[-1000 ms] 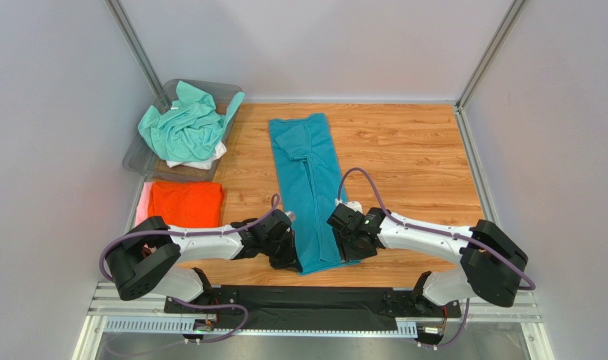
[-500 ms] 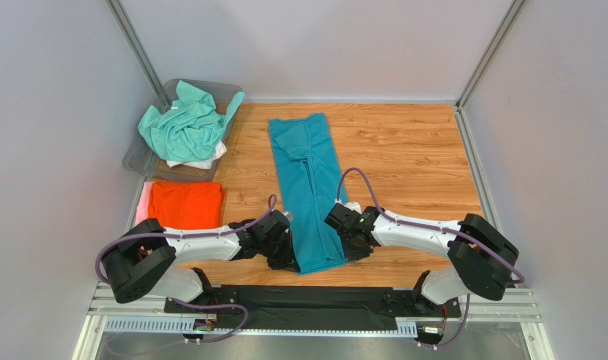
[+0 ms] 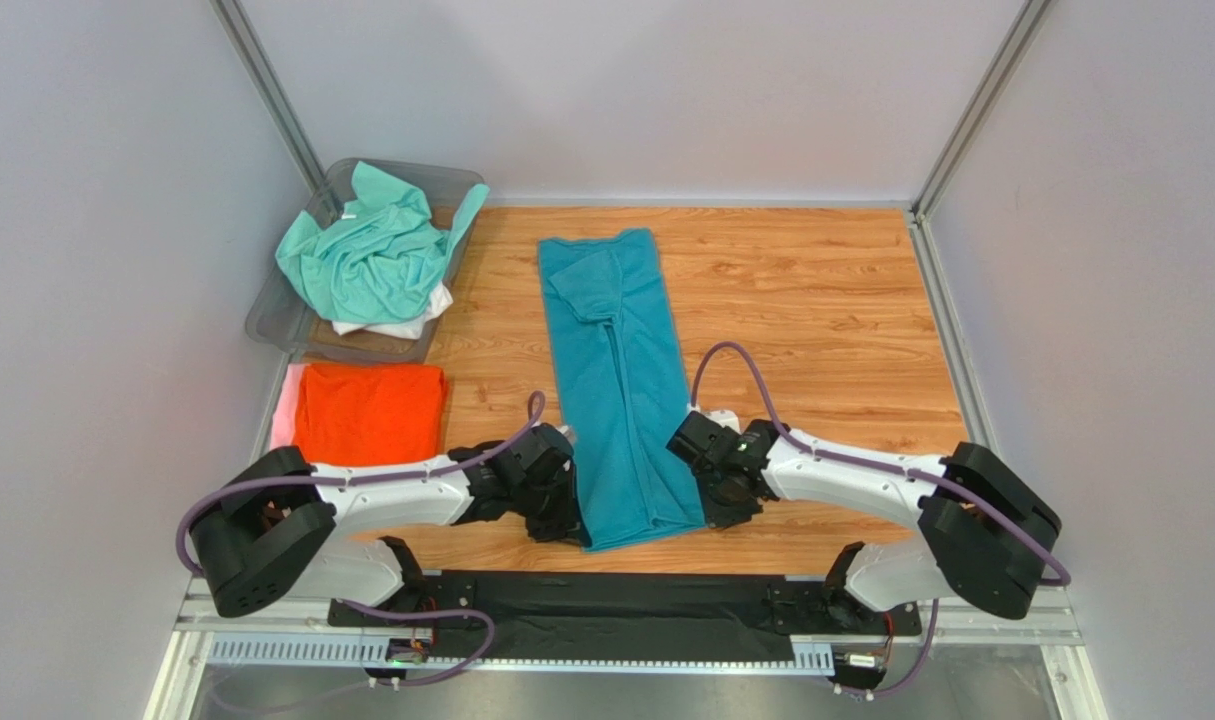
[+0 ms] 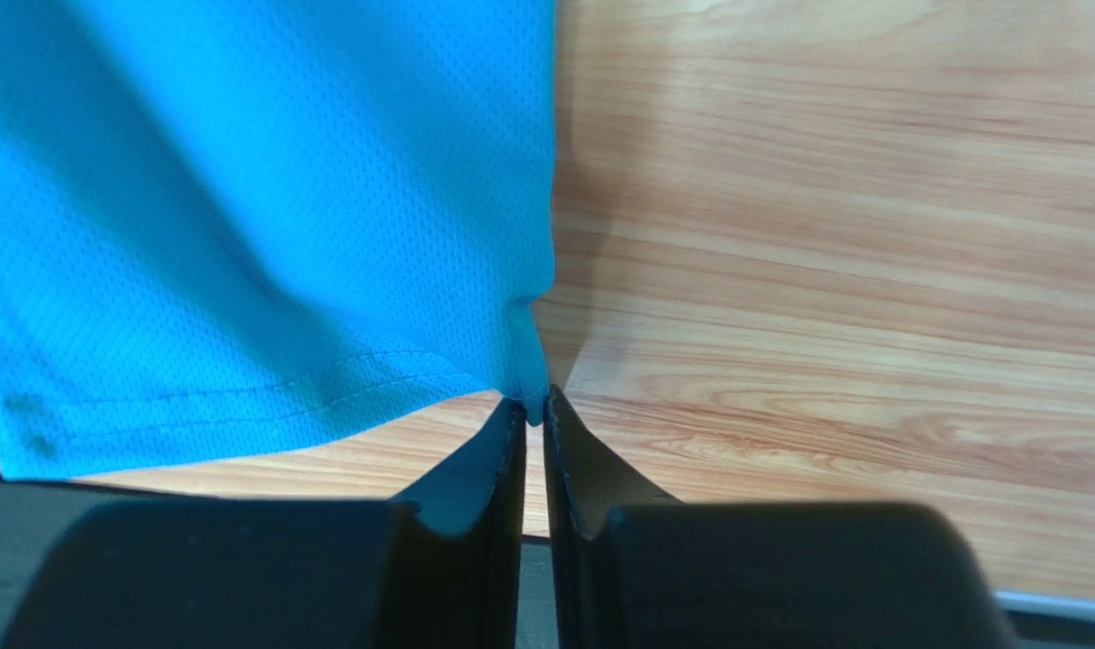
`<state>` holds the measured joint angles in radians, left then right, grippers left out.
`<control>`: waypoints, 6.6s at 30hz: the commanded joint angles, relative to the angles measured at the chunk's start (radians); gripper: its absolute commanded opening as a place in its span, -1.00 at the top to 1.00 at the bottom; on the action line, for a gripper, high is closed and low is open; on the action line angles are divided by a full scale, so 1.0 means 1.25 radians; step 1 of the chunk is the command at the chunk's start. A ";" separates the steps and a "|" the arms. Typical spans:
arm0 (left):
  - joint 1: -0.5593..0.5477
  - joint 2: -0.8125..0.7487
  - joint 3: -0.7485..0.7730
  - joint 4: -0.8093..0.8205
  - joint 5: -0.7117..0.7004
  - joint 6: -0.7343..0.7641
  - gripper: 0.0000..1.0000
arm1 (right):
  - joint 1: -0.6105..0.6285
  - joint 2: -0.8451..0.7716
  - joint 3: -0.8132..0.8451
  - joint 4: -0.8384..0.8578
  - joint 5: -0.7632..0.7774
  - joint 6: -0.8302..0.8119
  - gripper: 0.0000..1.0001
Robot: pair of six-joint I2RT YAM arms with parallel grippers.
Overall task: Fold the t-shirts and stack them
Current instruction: Fold the tshirt
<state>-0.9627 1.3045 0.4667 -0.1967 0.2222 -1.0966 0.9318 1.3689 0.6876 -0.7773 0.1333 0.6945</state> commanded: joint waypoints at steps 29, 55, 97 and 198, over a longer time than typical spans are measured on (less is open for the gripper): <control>0.139 -0.032 0.298 -0.246 -0.075 0.260 1.00 | -0.074 -0.045 0.242 0.148 0.047 -0.147 1.00; 0.464 0.363 0.676 -0.227 0.063 0.413 1.00 | -0.317 0.353 0.621 0.255 -0.093 -0.266 1.00; 0.528 -0.064 0.427 -0.300 -0.083 0.369 -0.99 | -0.272 0.299 0.552 0.284 -0.313 -0.327 -1.00; 0.523 0.342 0.319 -0.034 0.075 0.350 1.00 | -0.327 -0.039 0.136 0.336 0.004 -0.174 -0.99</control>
<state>-0.3069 1.7100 0.8600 -0.2077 0.3813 -0.6933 0.5285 1.2812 0.8188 -0.3798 0.1833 0.4965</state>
